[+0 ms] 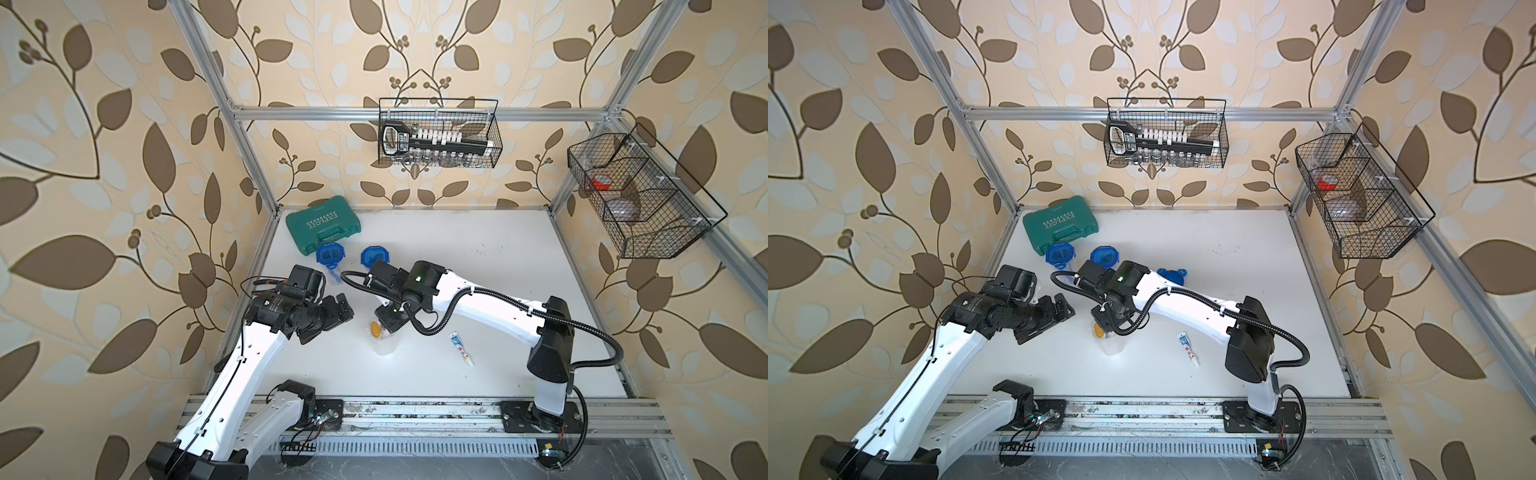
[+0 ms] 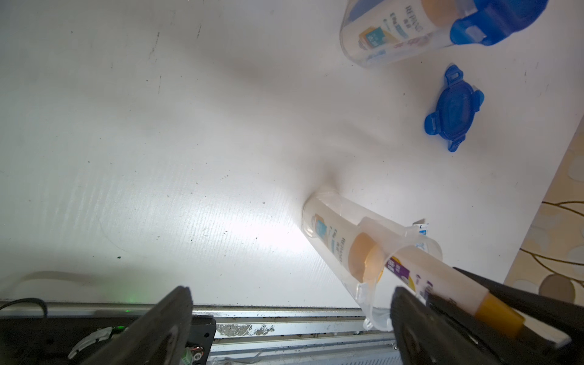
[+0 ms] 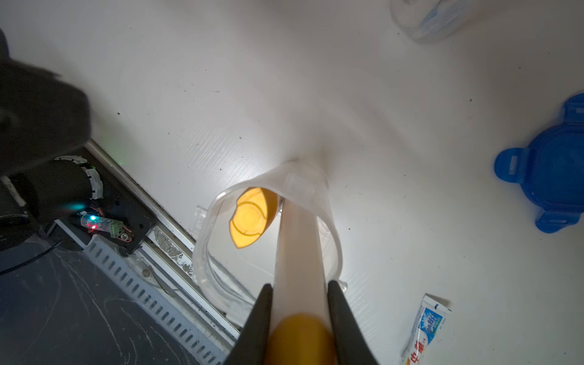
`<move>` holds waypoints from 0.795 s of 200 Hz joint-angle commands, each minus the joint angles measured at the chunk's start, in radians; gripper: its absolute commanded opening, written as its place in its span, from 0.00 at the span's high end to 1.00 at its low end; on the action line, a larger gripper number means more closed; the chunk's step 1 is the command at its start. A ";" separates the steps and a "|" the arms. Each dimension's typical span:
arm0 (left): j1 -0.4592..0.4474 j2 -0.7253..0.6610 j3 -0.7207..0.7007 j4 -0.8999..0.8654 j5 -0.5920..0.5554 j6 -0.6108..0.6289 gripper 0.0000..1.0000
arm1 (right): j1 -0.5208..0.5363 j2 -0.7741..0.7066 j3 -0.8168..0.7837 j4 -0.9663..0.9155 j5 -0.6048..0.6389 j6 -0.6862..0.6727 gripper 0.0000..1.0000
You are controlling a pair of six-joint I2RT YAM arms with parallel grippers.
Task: Pack away toiletry kits
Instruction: Place the toiletry item into the container.
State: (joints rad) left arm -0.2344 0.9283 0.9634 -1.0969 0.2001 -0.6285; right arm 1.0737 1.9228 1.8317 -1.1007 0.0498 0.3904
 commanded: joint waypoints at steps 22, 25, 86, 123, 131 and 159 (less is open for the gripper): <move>0.004 -0.009 0.026 -0.024 -0.010 -0.018 0.01 | 0.014 -0.033 0.016 -0.011 0.077 -0.006 0.92; 0.003 -0.009 0.024 -0.023 -0.009 -0.020 0.01 | 0.014 -0.032 0.018 -0.014 0.080 -0.006 0.91; 0.004 -0.011 -0.013 0.000 -0.012 -0.040 0.01 | 0.019 -0.011 0.053 -0.025 0.099 -0.030 0.90; 0.004 -0.020 -0.021 0.005 -0.030 -0.035 0.01 | 0.028 0.027 0.107 -0.048 0.103 -0.048 0.85; 0.004 -0.020 -0.023 0.006 -0.032 -0.035 0.01 | 0.031 0.035 0.120 -0.057 0.104 -0.052 0.82; 0.004 -0.017 -0.025 0.017 -0.028 -0.033 0.01 | 0.037 0.041 0.128 -0.067 0.107 -0.052 0.72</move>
State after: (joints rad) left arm -0.2344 0.9222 0.9440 -1.0946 0.1959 -0.6609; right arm 1.1004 1.9408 1.9312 -1.1336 0.1329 0.3542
